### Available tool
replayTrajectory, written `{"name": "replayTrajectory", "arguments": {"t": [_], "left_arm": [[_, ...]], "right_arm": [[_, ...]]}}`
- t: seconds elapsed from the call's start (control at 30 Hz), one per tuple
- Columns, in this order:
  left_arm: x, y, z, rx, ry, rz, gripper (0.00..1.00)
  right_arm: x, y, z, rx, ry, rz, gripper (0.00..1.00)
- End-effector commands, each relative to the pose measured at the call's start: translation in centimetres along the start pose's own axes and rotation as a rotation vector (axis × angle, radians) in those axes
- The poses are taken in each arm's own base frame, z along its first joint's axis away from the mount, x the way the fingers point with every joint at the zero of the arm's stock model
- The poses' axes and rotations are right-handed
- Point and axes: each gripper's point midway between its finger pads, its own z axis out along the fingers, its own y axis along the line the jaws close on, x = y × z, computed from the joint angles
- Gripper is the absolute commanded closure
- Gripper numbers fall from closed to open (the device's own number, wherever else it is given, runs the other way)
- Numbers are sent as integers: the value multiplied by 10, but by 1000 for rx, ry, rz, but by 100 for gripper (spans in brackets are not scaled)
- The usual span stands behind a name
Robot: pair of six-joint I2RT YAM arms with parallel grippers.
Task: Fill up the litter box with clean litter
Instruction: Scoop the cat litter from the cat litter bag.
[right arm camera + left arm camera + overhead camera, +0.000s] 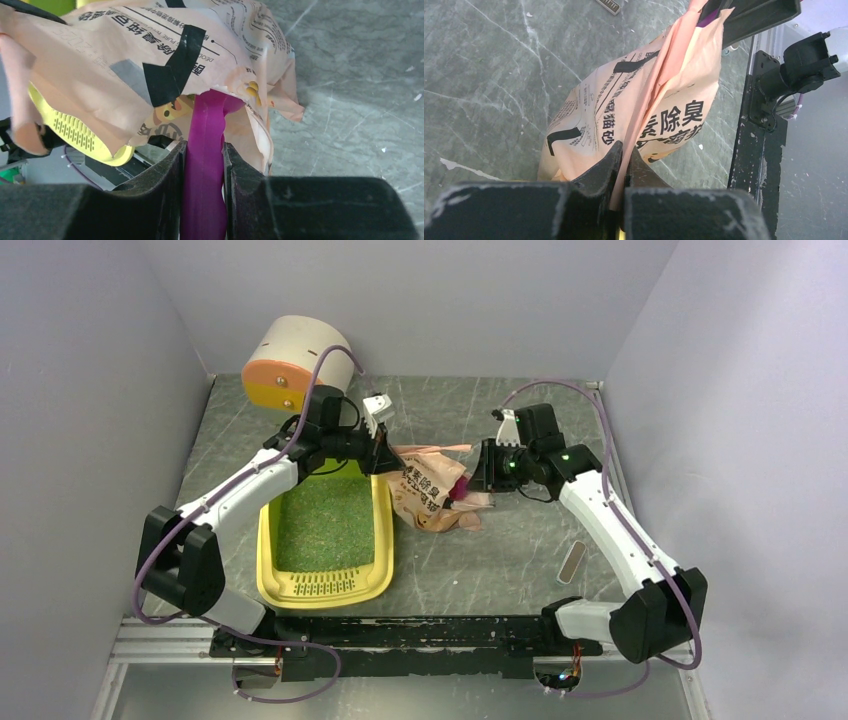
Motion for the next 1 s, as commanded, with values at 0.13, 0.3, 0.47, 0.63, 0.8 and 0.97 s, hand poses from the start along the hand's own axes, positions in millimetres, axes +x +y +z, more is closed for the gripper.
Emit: {"name": "replayTrajectory", "arguments": {"t": [0.13, 0.3, 0.47, 0.63, 0.8, 0.97], "left_arm": [[-15, -24, 4, 41, -29, 39, 95], [-13, -21, 11, 1, -23, 32, 95], [-17, -14, 7, -68, -59, 32, 95], [-16, -12, 8, -74, -57, 29, 95], [-14, -12, 9, -80, -59, -8, 95], [-14, -11, 8, -91, -65, -12, 95]], "right_arm": [[12, -6, 36, 126, 84, 2, 100], [13, 13, 73, 102, 116, -14, 100], [2, 38, 74, -66, 43, 1, 100], [-19, 48, 49, -228, -83, 60, 100], [-28, 51, 22, -435, -193, 172, 100], [-37, 50, 0, -629, -306, 301, 100]]}}
